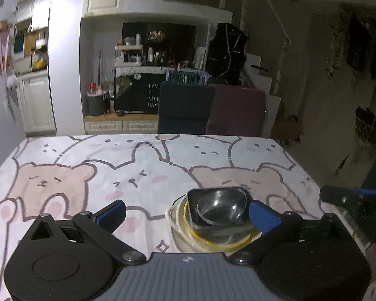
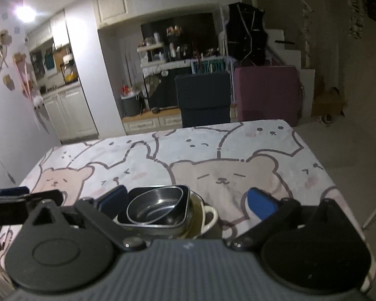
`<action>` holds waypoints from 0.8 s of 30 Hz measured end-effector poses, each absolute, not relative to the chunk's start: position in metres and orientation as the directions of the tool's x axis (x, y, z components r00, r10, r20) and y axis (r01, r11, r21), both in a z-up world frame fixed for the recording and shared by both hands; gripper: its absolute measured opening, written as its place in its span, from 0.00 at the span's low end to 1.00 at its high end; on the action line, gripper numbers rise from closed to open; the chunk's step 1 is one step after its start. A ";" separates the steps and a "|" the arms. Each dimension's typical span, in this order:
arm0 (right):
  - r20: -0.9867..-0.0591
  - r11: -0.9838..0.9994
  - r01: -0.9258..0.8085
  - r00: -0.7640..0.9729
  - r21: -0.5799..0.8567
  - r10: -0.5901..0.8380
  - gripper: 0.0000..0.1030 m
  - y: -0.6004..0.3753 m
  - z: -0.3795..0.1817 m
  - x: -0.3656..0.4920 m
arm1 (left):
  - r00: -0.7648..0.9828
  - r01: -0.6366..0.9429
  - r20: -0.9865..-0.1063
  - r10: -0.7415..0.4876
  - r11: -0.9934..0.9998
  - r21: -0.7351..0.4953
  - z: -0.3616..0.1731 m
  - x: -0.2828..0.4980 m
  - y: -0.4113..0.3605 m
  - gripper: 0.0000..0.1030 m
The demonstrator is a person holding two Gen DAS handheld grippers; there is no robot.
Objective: Organize plates and bowls
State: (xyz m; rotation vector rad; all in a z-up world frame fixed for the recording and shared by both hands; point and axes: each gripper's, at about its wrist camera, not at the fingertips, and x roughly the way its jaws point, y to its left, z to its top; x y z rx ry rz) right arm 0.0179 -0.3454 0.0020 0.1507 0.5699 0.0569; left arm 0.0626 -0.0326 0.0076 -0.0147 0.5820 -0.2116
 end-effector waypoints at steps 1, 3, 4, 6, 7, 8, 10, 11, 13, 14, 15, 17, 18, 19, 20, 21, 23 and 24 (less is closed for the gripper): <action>-0.528 0.988 -0.001 0.845 0.155 0.084 1.00 -0.345 -0.001 0.009 | 0.819 0.191 -0.541 -0.191 0.980 -0.058 0.005 0.055 -0.033 1.00; -0.519 0.990 0.008 0.852 0.141 0.067 1.00 -0.346 -0.006 -0.005 | 0.826 0.187 -0.535 -0.179 0.981 -0.040 0.000 0.042 -0.033 1.00; -0.514 0.991 0.008 0.856 0.134 0.062 1.00 -0.345 -0.007 -0.011 | 0.828 0.186 -0.532 -0.177 0.982 -0.036 -0.002 0.035 -0.032 1.00; -0.503 0.993 0.005 0.862 0.122 0.057 1.00 -0.344 -0.011 -0.020 | 0.835 0.184 -0.522 -0.174 0.982 -0.033 -0.005 0.024 -0.031 1.00; -0.500 0.993 0.004 0.865 0.115 0.055 1.00 -0.345 -0.013 -0.026 | 0.837 0.182 -0.519 -0.172 0.983 -0.031 -0.006 0.019 -0.030 1.00; -0.496 0.994 -0.001 0.867 0.109 0.055 1.00 -0.344 -0.015 -0.032 | 0.839 0.180 -0.517 -0.168 0.983 -0.028 -0.008 0.015 -0.030 1.00; -0.490 0.995 -0.017 0.869 0.096 0.062 1.00 -0.340 -0.018 -0.039 | 0.842 0.187 -0.511 -0.175 0.982 -0.028 -0.013 0.007 -0.029 1.00; -0.488 0.996 -0.028 0.870 0.088 0.067 1.00 -0.337 -0.019 -0.044 | 0.839 0.196 -0.513 -0.184 0.980 -0.031 -0.015 0.003 -0.028 1.00; -0.483 0.997 -0.045 0.873 0.066 0.072 1.00 -0.334 -0.021 -0.051 | 0.831 0.212 -0.520 -0.200 0.977 -0.035 -0.019 -0.003 -0.028 1.00; -0.483 0.997 -0.049 0.873 0.054 0.069 1.00 -0.332 -0.022 -0.052 | 0.828 0.217 -0.523 -0.203 0.975 -0.035 -0.022 -0.006 -0.027 1.00; -0.483 0.998 -0.052 0.873 0.045 0.067 1.00 -0.331 -0.023 -0.056 | 0.827 0.218 -0.525 -0.202 0.975 -0.032 -0.023 -0.010 -0.027 1.00; -0.485 0.998 -0.054 0.872 0.036 0.065 1.00 -0.329 -0.026 -0.065 | 0.831 0.208 -0.521 -0.194 0.978 -0.033 -0.026 -0.019 -0.024 1.00; -0.484 0.998 -0.055 0.873 0.035 0.065 1.00 -0.329 -0.028 -0.068 | 0.834 0.203 -0.516 -0.193 0.978 -0.039 -0.027 -0.022 -0.022 1.00; -0.481 0.998 -0.059 0.874 0.036 0.069 1.00 -0.329 -0.028 -0.071 | 0.837 0.198 -0.511 -0.194 0.979 -0.048 -0.028 -0.025 -0.020 1.00; -0.475 0.997 -0.065 0.877 0.037 0.075 1.00 -0.328 -0.029 -0.075 | 0.840 0.195 -0.506 -0.195 0.979 -0.053 -0.028 -0.027 -0.019 1.00; -0.470 0.997 -0.068 0.879 0.035 0.076 1.00 -0.327 -0.030 -0.080 | 0.844 0.192 -0.500 -0.193 0.980 -0.055 -0.028 -0.030 -0.017 1.00; -0.464 0.998 -0.059 0.883 0.028 0.065 1.00 -0.327 -0.031 -0.083 | 0.851 0.189 -0.490 -0.192 0.980 -0.055 -0.029 -0.035 -0.015 1.00; -0.463 0.998 -0.052 0.884 0.026 0.058 1.00 -0.327 -0.031 -0.085 | 0.853 0.188 -0.486 -0.190 0.981 -0.053 -0.030 -0.038 -0.014 1.00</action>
